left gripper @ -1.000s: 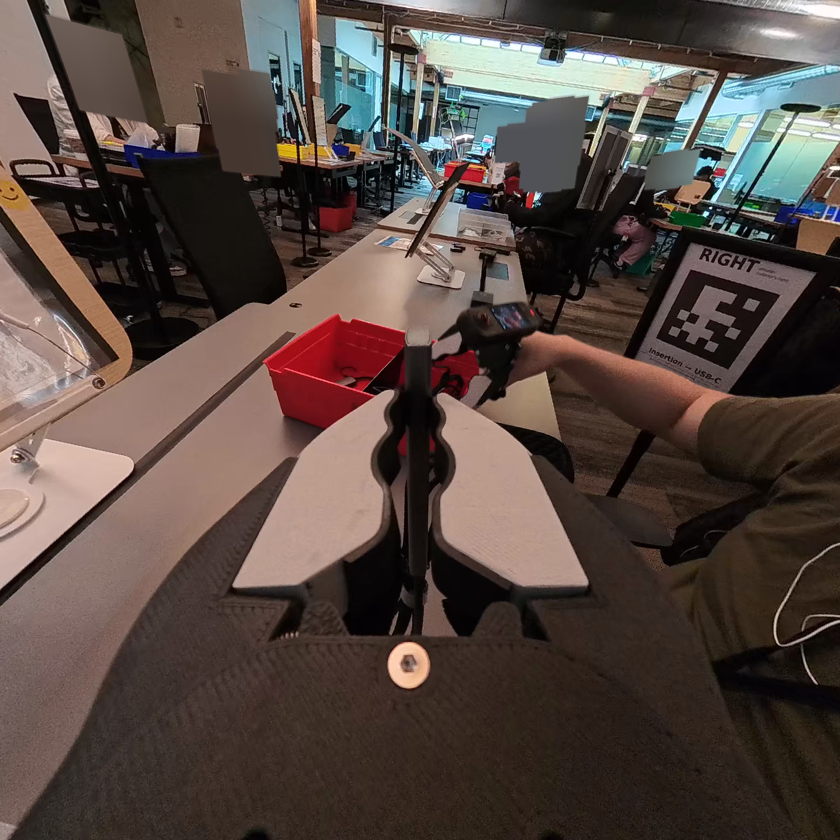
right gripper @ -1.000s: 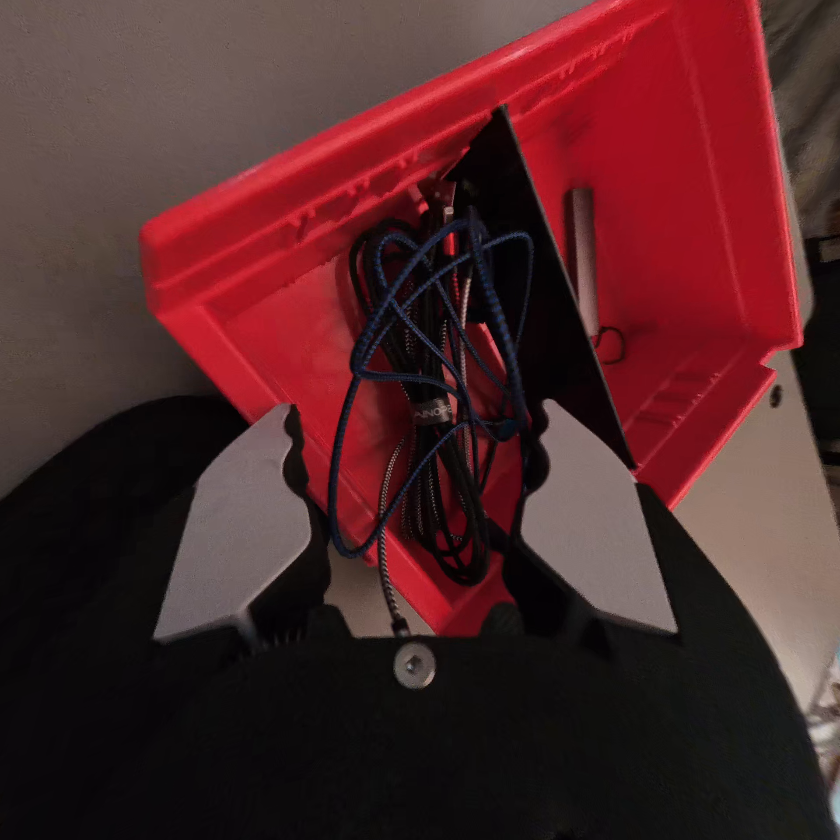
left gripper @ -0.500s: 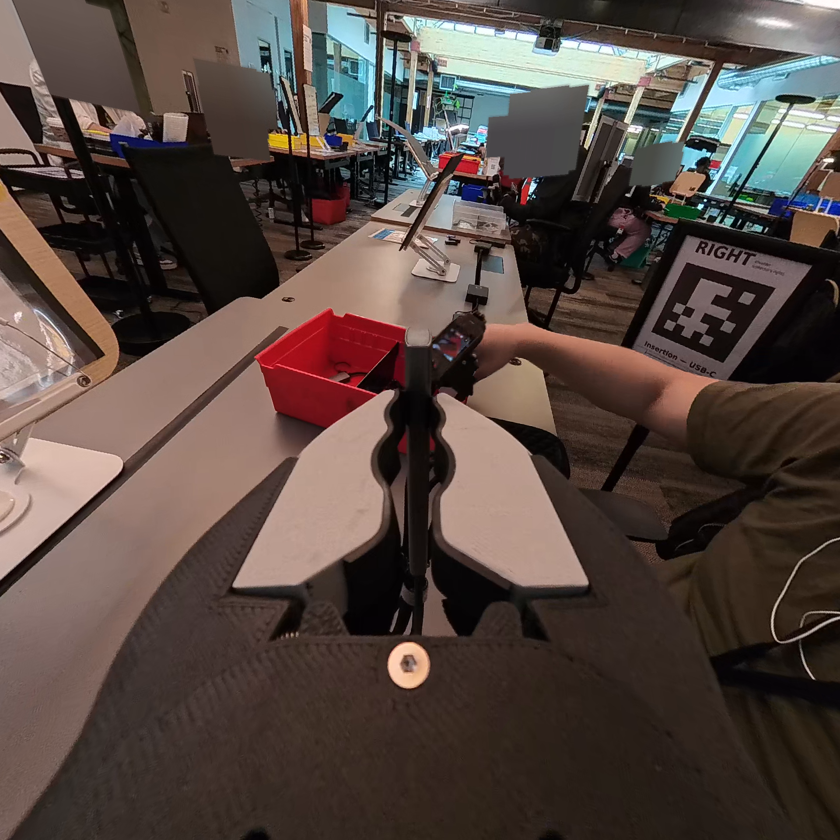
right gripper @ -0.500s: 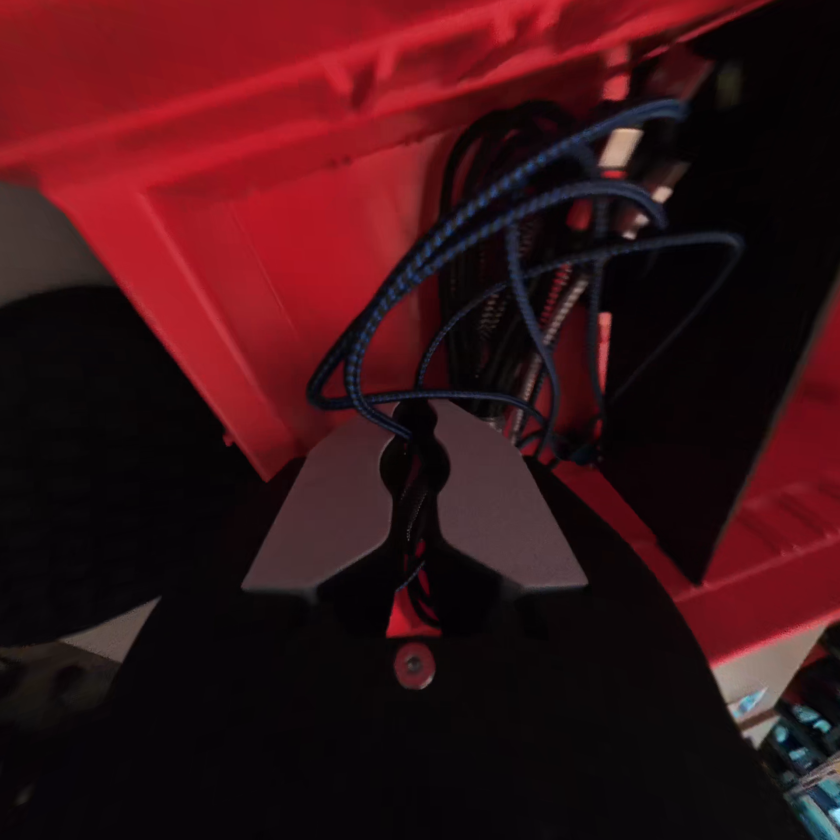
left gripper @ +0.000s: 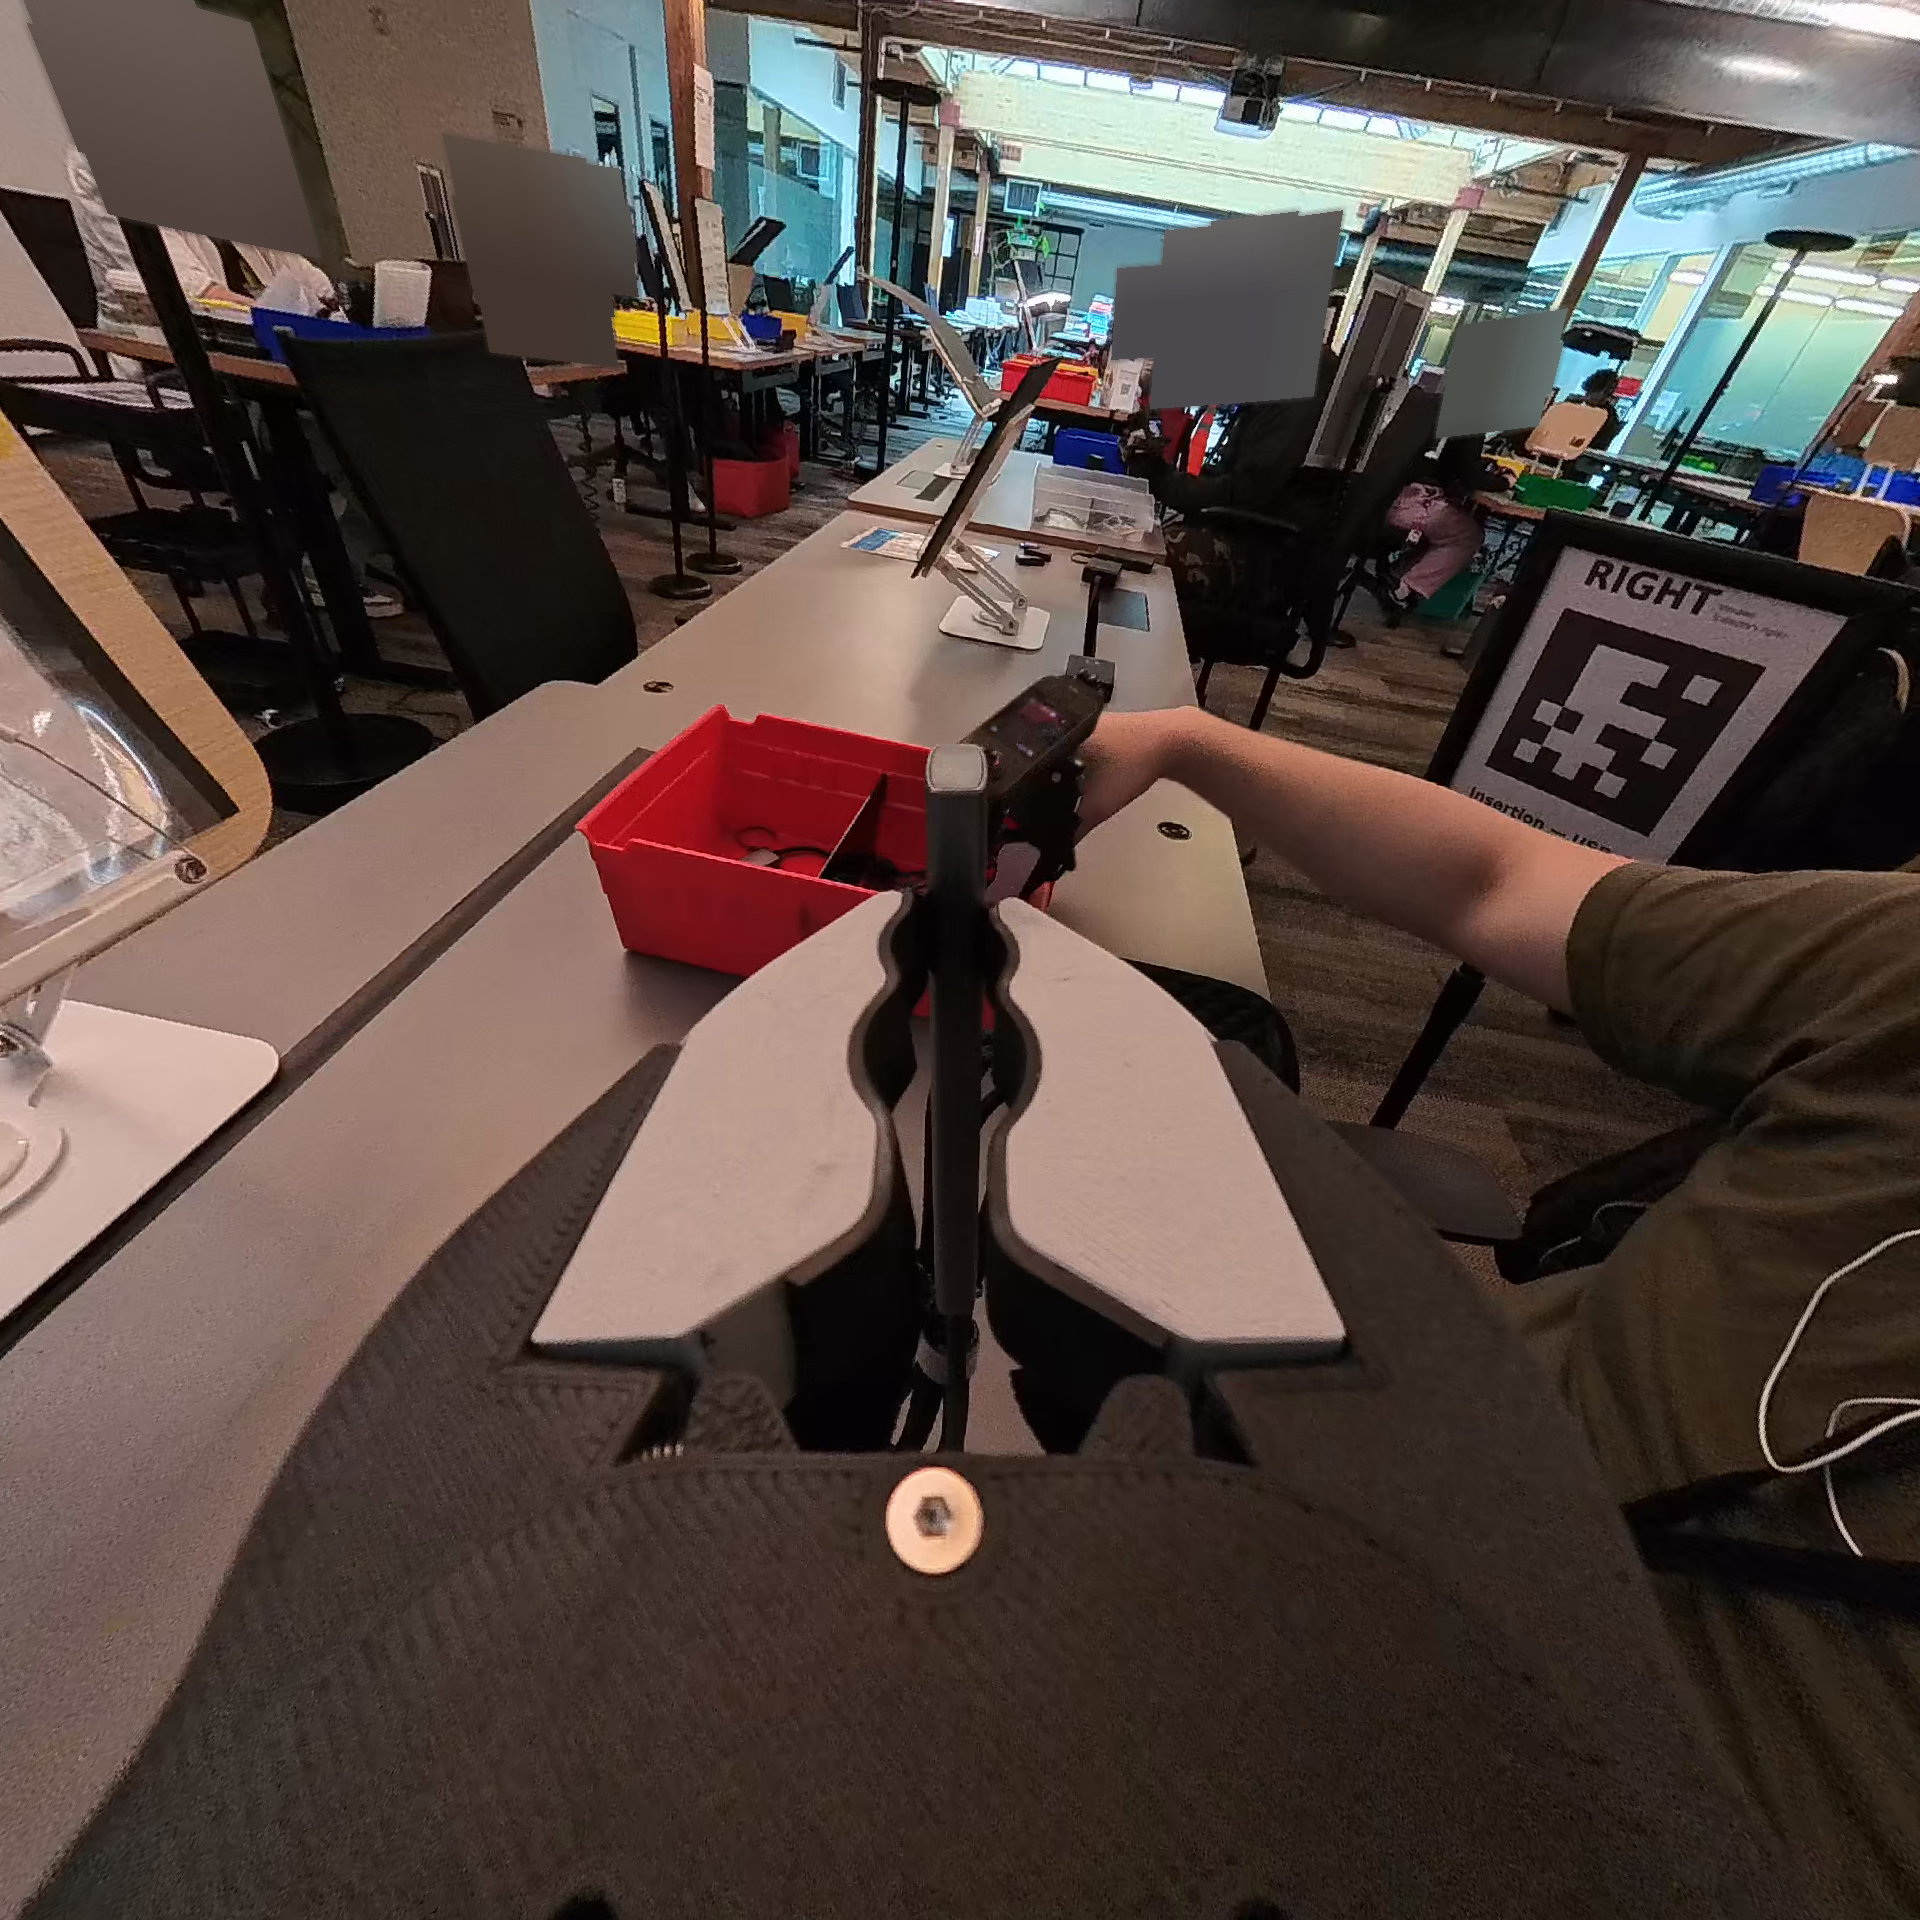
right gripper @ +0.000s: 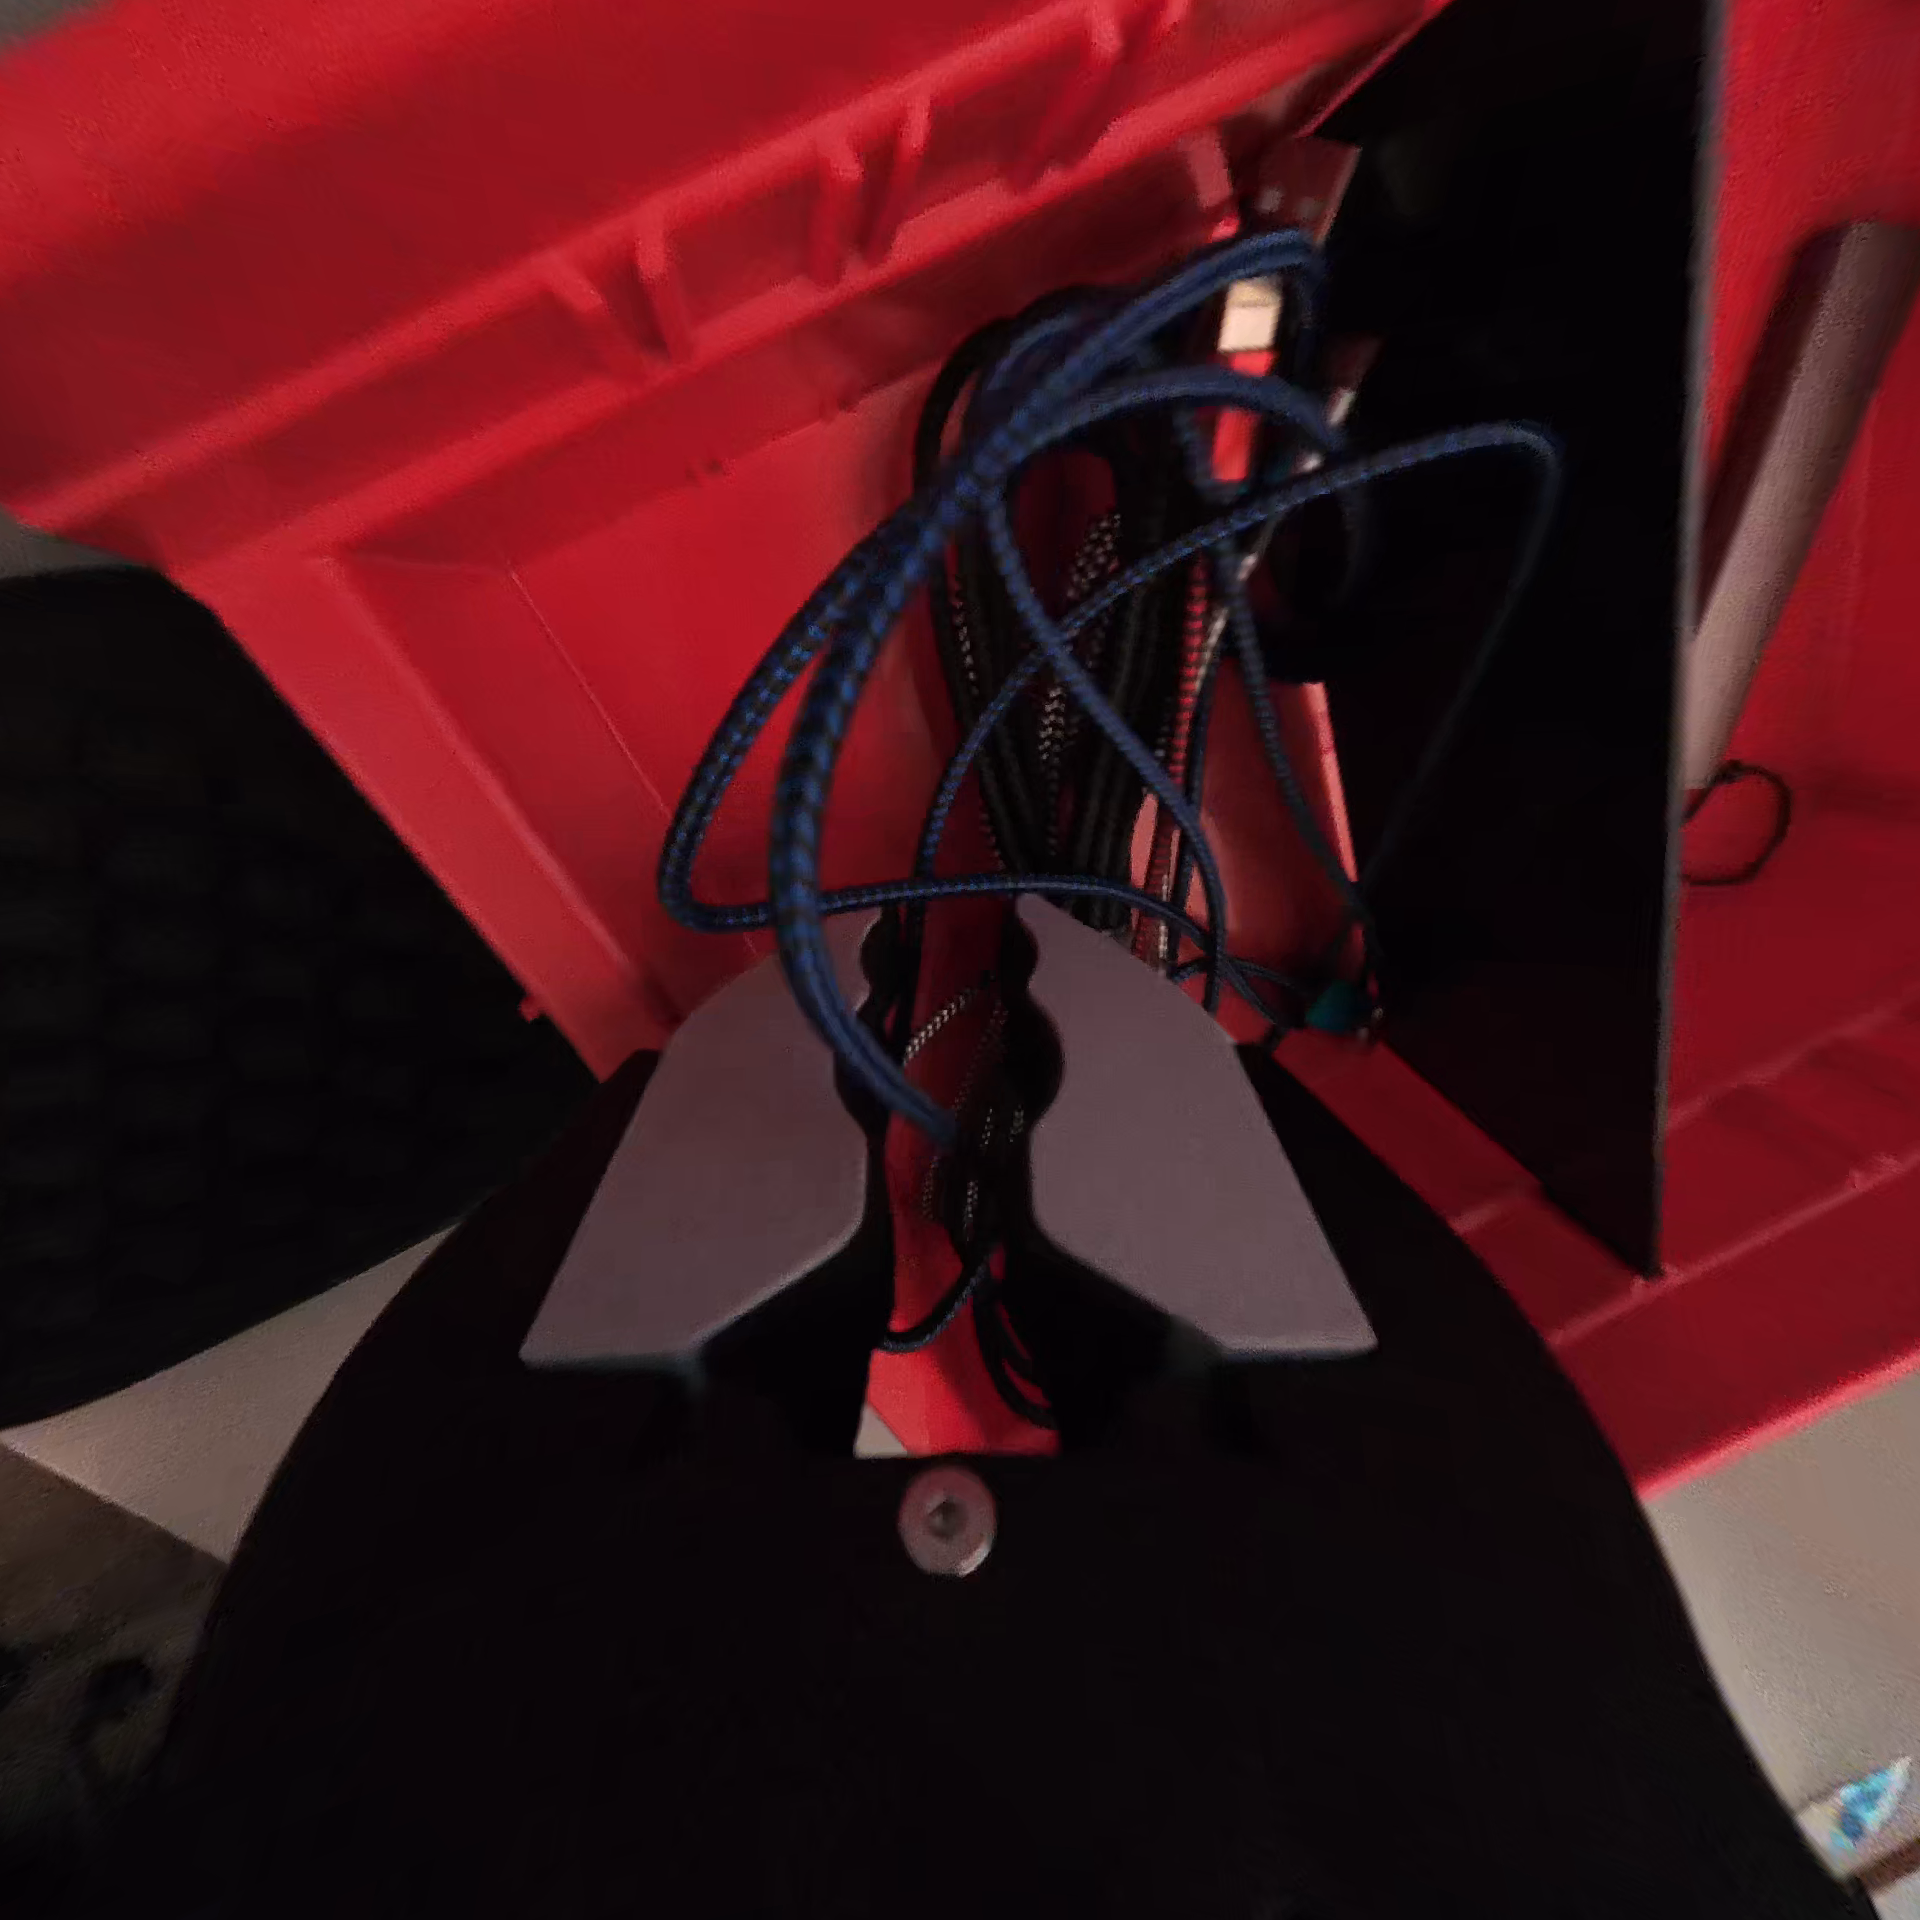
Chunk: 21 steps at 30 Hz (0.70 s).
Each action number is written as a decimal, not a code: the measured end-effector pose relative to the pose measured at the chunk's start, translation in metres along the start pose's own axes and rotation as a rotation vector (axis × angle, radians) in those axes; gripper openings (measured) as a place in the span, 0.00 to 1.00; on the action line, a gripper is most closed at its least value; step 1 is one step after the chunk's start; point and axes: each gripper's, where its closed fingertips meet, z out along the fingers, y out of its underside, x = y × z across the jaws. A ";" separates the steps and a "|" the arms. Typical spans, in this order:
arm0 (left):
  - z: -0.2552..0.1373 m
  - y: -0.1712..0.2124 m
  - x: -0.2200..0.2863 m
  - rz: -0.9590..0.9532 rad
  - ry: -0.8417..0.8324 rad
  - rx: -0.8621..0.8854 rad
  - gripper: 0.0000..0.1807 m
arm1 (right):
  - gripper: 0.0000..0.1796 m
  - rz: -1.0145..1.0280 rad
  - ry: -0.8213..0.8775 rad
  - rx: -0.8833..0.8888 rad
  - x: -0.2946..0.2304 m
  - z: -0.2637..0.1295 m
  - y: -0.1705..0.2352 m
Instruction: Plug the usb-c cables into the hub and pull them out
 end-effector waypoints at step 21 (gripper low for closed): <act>0.022 0.020 -0.007 -0.041 0.023 -0.072 0.05 | 0.23 0.008 0.002 1.046 -0.075 -0.197 -0.242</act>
